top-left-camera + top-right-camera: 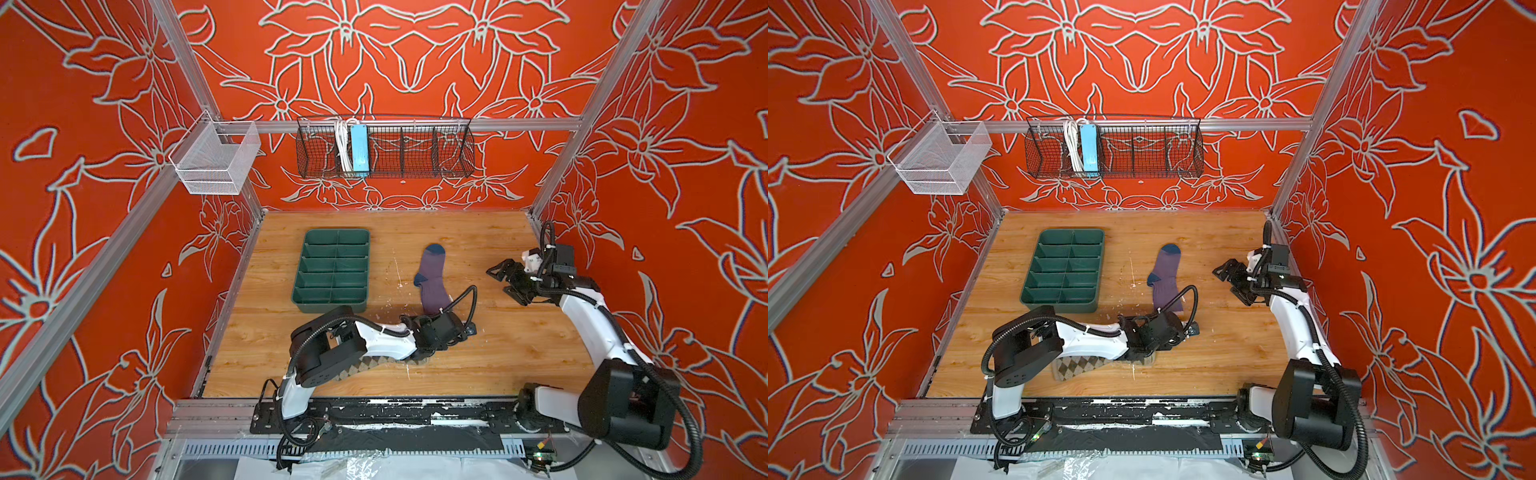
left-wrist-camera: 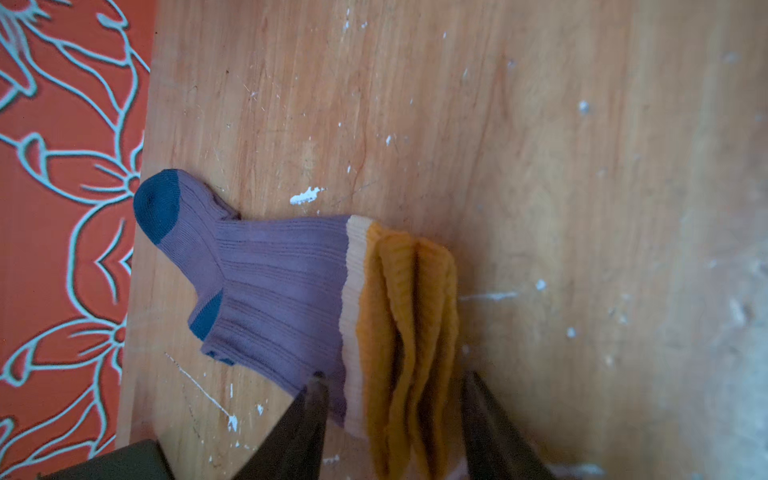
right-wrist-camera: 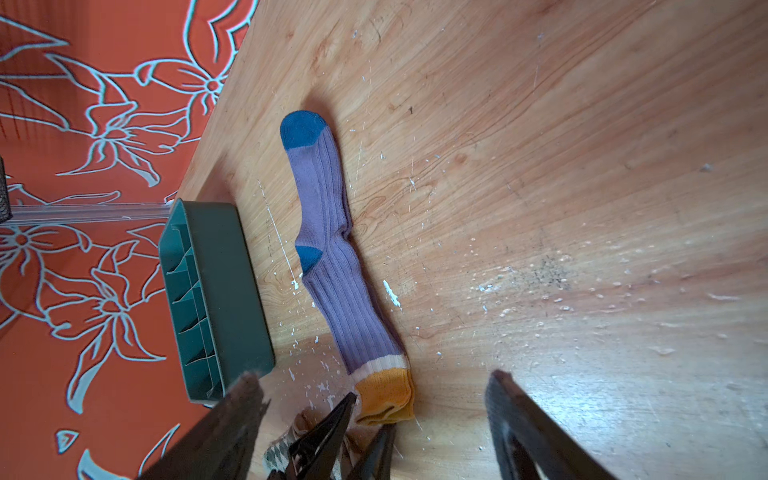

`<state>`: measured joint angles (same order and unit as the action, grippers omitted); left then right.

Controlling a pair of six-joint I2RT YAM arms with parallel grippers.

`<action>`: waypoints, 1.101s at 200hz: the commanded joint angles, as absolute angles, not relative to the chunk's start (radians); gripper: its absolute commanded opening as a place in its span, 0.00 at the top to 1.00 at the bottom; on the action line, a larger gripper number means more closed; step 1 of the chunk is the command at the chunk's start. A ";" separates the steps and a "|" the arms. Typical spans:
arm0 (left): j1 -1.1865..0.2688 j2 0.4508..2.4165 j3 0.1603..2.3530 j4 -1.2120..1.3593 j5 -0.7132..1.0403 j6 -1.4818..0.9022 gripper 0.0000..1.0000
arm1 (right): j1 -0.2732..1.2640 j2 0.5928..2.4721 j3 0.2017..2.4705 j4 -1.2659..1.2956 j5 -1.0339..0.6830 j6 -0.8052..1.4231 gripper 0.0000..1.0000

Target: Roll the socks

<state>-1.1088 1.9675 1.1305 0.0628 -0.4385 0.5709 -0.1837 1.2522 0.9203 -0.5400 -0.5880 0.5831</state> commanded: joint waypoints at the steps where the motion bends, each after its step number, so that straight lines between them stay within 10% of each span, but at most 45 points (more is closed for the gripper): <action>1: -1.094 1.961 1.117 0.021 -0.398 0.560 0.52 | -0.190 1.227 0.919 -0.564 -0.608 0.550 0.14; 73: -1.036 1.941 1.161 -0.062 -0.261 0.461 1.00 | -0.186 1.198 0.895 -0.589 -0.618 0.493 0.18; 220: -0.734 2.019 1.474 -0.661 0.333 0.441 1.00 | 0.341 0.736 0.805 -0.526 -0.296 -0.124 0.33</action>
<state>-0.7586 1.9823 1.4334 -0.5529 0.2161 0.4408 0.2512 0.7723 0.8043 -0.4950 -0.3149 0.1265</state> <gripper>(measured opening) 0.049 0.681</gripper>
